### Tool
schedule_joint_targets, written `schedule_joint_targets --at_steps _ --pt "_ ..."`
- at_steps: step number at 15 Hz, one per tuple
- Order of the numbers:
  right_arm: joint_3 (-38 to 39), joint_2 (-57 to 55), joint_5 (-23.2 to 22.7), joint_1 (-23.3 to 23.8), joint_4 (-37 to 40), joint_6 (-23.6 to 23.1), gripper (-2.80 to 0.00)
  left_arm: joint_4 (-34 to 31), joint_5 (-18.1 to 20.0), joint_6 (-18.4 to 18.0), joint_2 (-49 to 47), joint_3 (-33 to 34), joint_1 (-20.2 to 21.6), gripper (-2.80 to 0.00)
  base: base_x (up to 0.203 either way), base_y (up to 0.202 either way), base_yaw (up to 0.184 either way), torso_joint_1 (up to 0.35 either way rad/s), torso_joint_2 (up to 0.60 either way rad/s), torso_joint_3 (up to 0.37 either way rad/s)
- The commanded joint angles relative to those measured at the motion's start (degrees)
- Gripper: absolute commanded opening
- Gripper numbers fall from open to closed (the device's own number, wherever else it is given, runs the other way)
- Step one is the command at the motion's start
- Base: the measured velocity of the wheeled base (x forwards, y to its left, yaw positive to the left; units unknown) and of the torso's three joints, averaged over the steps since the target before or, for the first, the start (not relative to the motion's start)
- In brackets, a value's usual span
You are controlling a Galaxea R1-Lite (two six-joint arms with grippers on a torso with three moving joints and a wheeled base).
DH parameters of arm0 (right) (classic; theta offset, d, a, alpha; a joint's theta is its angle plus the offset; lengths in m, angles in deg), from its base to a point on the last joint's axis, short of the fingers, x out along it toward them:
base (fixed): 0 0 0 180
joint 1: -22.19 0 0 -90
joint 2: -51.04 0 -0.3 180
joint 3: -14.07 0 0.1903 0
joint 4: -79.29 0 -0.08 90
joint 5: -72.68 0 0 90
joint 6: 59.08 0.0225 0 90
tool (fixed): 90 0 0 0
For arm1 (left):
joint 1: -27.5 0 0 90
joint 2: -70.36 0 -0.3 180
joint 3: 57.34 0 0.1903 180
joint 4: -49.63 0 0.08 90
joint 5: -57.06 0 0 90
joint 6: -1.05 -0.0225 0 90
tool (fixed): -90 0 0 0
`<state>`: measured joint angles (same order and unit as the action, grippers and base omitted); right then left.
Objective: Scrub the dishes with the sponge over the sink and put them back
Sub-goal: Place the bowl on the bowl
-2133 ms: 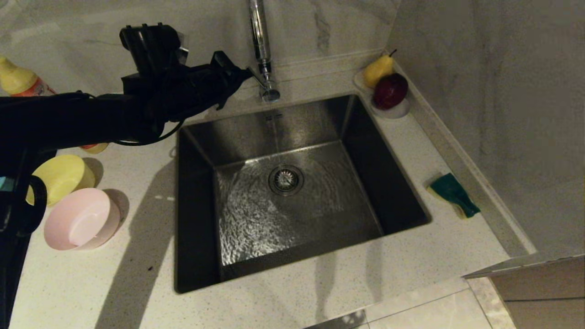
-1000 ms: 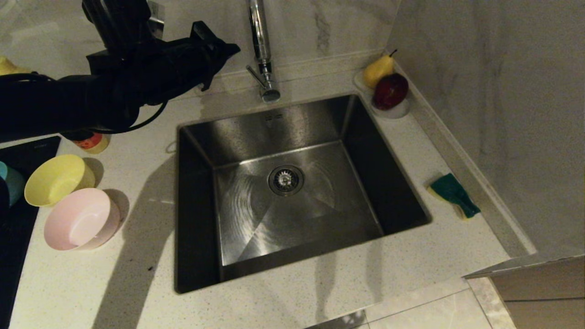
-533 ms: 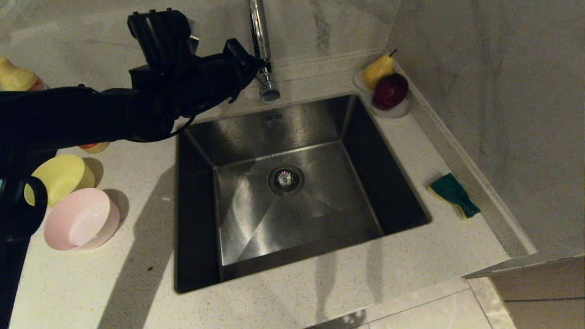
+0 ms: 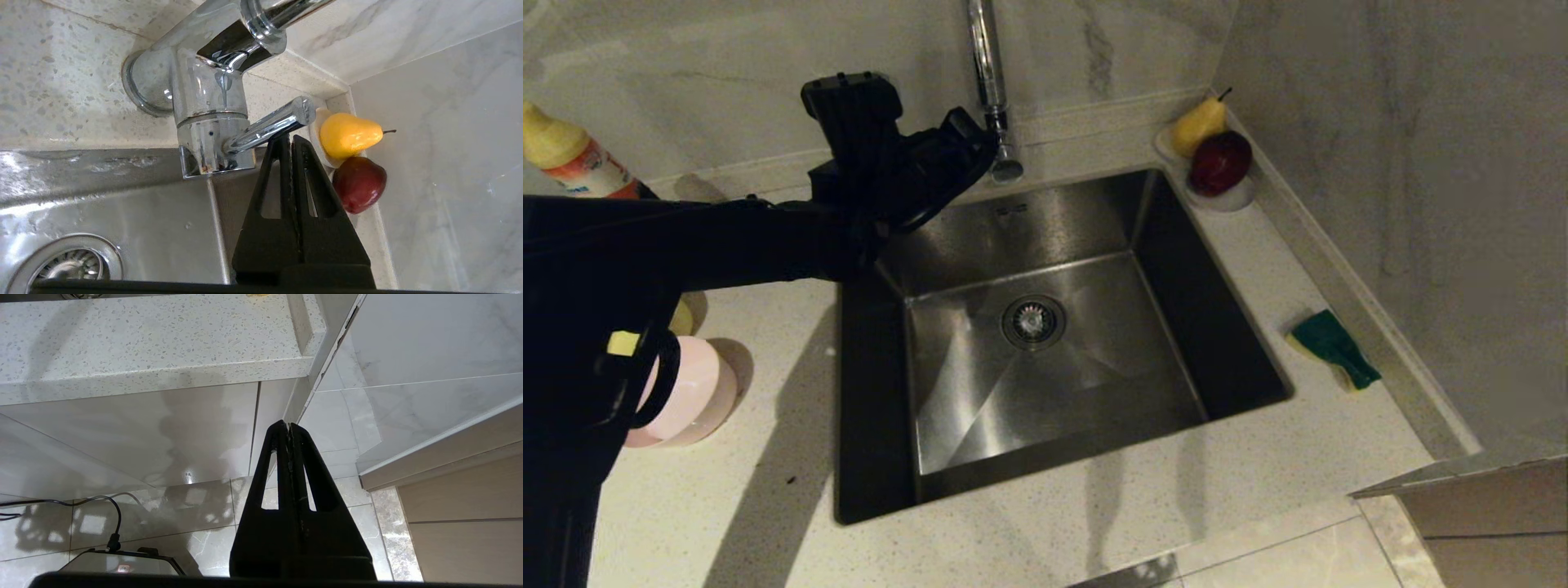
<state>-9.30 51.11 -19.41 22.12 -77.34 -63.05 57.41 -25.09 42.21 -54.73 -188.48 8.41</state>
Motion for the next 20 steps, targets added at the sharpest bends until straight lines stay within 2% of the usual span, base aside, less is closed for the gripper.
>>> schedule_joint_targets --at_steps 1,7,9,13,20 --pt "0.0 0.0 0.0 0.0 0.0 -0.1 -2.8 0.2 -0.1 -1.2 -0.8 0.0 0.2 -2.8 0.0 0.0 0.0 0.0 0.0 0.0" --pt "0.0 0.0 0.0 0.0 0.0 -0.1 -2.8 1.6 -1.4 -2.4 -2.1 -0.1 2.5 -2.8 0.0 0.0 0.0 0.0 0.0 0.0" --pt "0.0 0.0 0.0 0.0 0.0 -0.1 -2.8 1.7 -1.4 -4.2 -2.2 -0.1 3.4 -2.8 0.0 0.0 0.0 0.0 0.0 0.0" --pt "0.0 0.0 0.0 0.0 0.0 -0.1 -2.8 1.8 -1.7 -4.4 -1.5 -0.1 4.4 -2.8 0.0 0.0 0.0 0.0 0.0 0.0" --pt "0.0 0.0 0.0 0.0 0.0 -0.1 -2.8 -0.2 -2.1 -3.2 12.1 0.1 3.6 -2.8 0.0 0.0 0.0 0.0 0.0 0.0"
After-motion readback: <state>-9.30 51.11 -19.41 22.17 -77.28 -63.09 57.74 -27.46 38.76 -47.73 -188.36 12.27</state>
